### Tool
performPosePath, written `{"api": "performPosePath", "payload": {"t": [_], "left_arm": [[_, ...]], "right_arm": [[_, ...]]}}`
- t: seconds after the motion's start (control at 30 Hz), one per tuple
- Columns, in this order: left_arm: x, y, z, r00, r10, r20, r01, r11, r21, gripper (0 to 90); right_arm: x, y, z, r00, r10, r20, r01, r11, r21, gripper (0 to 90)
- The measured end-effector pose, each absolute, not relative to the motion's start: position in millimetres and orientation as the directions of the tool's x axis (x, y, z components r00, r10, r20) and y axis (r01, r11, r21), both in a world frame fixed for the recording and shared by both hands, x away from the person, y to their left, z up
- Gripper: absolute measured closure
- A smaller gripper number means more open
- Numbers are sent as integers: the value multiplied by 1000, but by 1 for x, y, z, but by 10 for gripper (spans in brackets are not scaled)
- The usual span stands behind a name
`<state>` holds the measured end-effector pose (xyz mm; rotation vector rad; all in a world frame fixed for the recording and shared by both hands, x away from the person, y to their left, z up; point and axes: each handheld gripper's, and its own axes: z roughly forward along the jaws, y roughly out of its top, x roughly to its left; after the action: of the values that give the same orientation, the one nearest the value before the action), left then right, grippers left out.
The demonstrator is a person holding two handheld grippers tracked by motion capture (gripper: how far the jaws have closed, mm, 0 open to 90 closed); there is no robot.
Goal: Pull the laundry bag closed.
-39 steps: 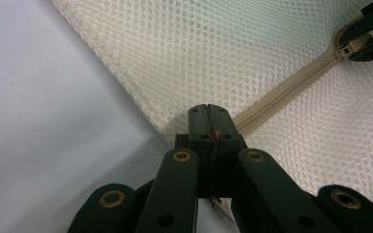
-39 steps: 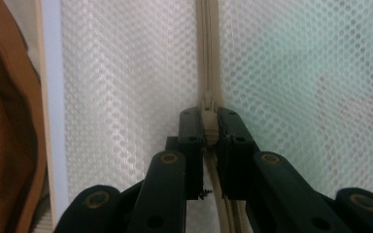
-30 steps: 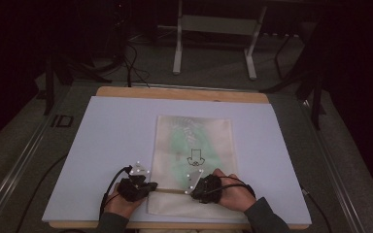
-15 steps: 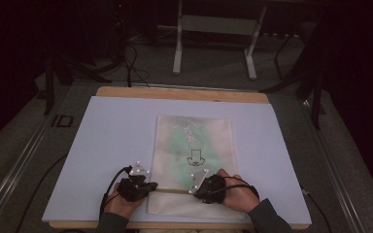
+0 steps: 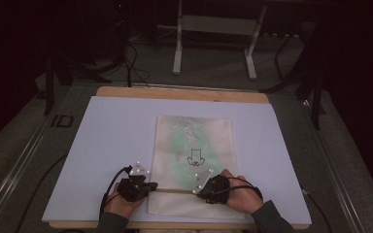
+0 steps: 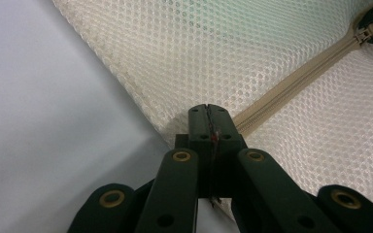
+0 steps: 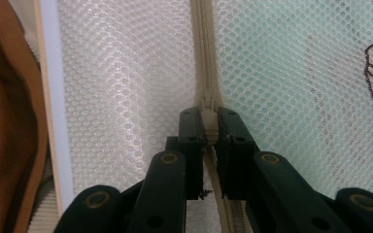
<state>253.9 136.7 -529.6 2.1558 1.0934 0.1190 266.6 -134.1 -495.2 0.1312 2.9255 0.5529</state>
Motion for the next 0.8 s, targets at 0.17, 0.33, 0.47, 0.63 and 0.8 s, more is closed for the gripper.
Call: {"api": "performPosePath", "payload": {"t": [0.17, 0.33, 0.47, 0.63, 0.8], "left_arm": [[254, 137, -530, 639, 737, -220, 672, -396, 626, 893], [254, 137, -529, 640, 736, -220, 671, -397, 626, 894], [254, 137, -530, 640, 736, -220, 672, -397, 626, 894], [254, 137, -529, 640, 736, -219, 671, -398, 626, 894], [254, 137, -530, 641, 736, -220, 671, -397, 626, 894]], "right_arm": [[266, -137, -495, -982, 117, -146, 57, 930, 362, 823], [265, -141, -494, -981, 127, -146, 67, 930, 362, 822], [265, -146, -494, -980, 141, -140, 82, 929, 360, 823], [265, -151, -493, -979, 148, -142, 88, 928, 361, 823], [265, -154, -494, -978, 155, -139, 95, 926, 364, 823]]}}
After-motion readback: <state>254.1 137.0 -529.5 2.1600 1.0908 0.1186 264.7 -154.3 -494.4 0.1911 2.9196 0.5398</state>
